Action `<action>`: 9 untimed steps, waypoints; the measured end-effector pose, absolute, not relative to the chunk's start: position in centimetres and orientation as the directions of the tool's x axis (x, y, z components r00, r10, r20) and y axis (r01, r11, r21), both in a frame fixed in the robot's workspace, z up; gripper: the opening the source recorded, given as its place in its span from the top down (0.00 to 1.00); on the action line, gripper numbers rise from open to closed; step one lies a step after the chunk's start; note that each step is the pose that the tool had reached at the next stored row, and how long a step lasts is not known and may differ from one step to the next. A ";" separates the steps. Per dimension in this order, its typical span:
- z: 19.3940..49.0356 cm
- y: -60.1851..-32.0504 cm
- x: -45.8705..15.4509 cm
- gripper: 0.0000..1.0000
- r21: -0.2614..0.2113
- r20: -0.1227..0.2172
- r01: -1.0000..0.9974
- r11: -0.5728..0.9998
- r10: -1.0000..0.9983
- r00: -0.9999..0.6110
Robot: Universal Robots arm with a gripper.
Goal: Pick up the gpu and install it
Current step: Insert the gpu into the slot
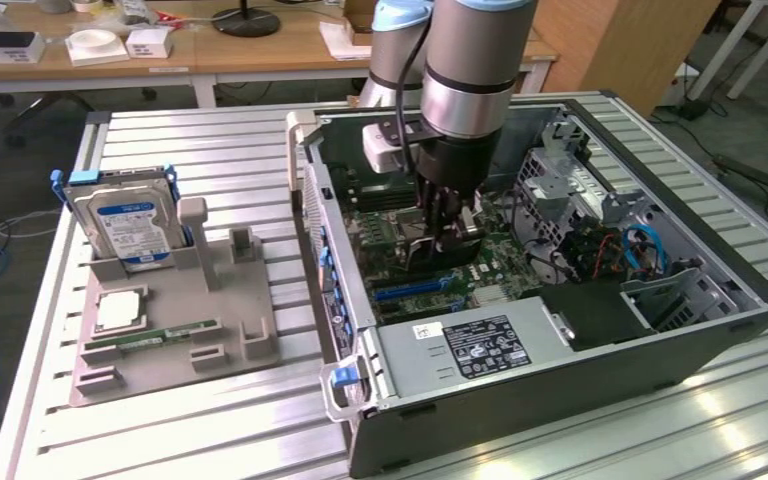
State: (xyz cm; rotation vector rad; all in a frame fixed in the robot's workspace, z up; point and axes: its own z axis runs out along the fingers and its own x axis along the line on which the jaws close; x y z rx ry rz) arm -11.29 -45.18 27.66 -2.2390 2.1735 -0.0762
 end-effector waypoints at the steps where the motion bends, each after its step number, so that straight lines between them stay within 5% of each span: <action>1: 27.6 -45.2 -11.3 0.74 -0.048 0.021 -0.998 -0.030 -0.999 0.029; 9: 27.3 -45.2 -11.3 0.74 -0.048 0.021 -0.998 -0.030 -0.999 0.029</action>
